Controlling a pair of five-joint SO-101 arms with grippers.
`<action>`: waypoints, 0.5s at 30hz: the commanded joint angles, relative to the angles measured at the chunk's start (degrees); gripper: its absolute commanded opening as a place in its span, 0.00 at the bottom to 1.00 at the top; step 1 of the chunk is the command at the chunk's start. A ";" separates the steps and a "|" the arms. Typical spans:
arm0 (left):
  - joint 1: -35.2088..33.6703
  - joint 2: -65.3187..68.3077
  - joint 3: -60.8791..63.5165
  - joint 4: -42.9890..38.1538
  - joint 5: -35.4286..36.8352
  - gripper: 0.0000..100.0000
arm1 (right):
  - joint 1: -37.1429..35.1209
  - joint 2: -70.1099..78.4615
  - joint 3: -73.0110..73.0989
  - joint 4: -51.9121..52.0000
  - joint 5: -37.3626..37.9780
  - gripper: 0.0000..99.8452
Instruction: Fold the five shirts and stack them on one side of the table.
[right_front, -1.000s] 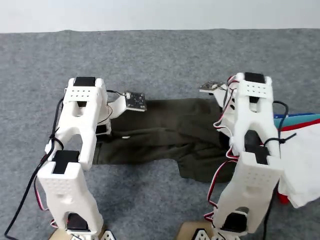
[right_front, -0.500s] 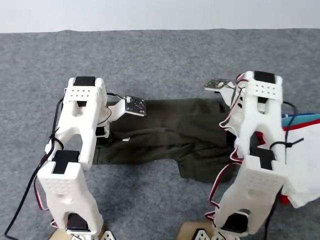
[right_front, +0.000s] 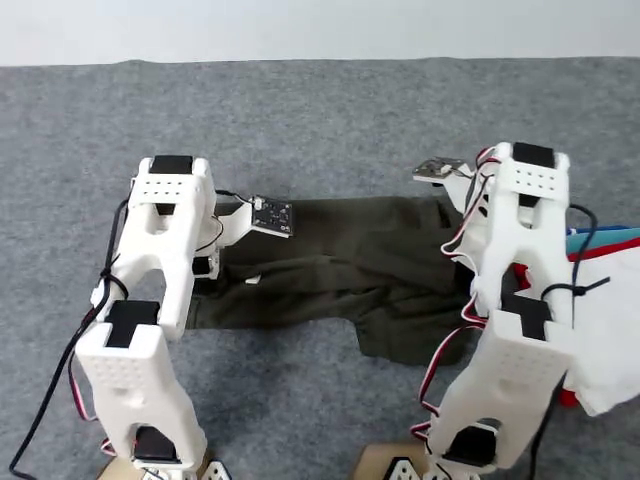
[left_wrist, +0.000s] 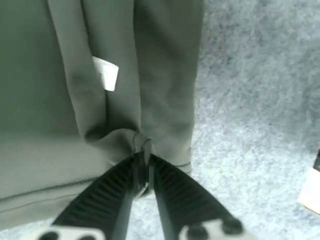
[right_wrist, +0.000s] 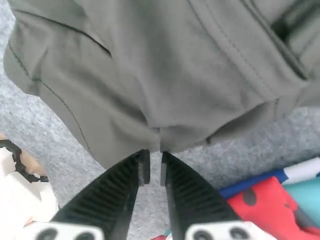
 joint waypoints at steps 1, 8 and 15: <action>-0.18 -1.23 1.27 1.85 0.88 0.00 | -1.01 -4.09 -2.99 2.24 0.62 0.05; 0.26 -1.23 8.04 1.85 -1.85 0.00 | 0.04 -3.82 -2.02 2.24 2.81 0.05; 0.35 -1.67 8.57 1.85 -1.58 0.00 | -0.40 -4.18 1.58 2.24 1.32 0.05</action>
